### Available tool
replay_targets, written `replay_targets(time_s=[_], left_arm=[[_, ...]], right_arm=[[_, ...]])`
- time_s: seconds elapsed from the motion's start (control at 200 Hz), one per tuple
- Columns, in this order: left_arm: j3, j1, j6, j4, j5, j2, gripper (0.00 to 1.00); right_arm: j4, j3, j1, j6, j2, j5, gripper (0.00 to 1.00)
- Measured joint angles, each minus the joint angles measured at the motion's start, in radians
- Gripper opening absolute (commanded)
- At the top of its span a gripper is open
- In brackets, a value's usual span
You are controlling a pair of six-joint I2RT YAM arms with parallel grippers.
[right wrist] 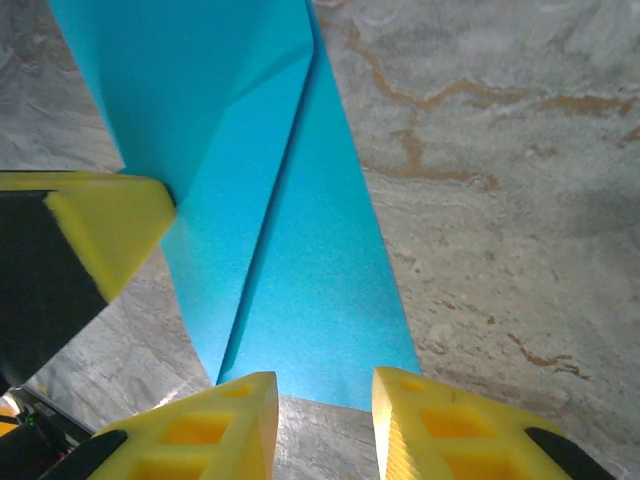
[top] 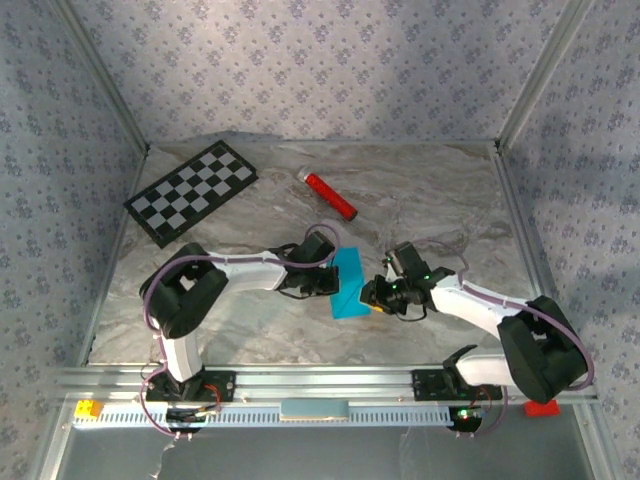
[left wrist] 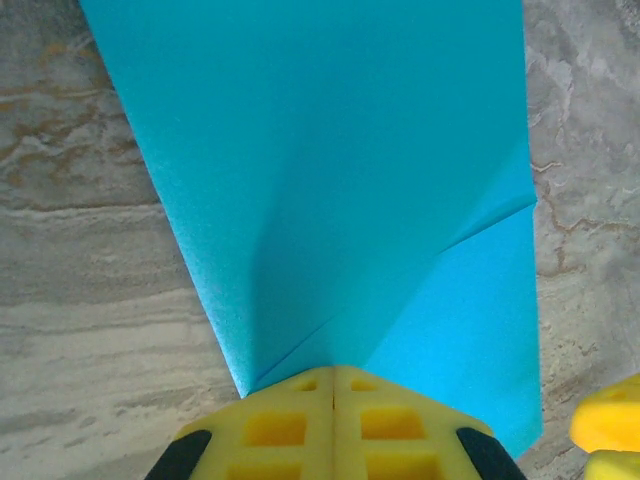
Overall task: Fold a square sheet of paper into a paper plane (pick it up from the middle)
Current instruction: Turn over the paper at the center of the table.
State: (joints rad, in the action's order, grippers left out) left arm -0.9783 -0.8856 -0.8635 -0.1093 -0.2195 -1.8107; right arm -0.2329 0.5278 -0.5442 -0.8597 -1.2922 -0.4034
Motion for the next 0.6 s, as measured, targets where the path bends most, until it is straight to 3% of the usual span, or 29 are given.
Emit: replay_targets(time_s=[0.37, 0.6], left_arm=[[0.013, 0.0, -0.001, 0.027, -0.004, 0.0, 0.01], [0.013, -0.001, -0.001, 0.028, -0.004, 0.0, 0.01]], right_arm=[[0.018, 0.021, -0.027, -0.015, -0.084, 0.003, 0.36], [0.106, 0.025, -0.032, -0.033, -0.105, -0.014, 0.45]])
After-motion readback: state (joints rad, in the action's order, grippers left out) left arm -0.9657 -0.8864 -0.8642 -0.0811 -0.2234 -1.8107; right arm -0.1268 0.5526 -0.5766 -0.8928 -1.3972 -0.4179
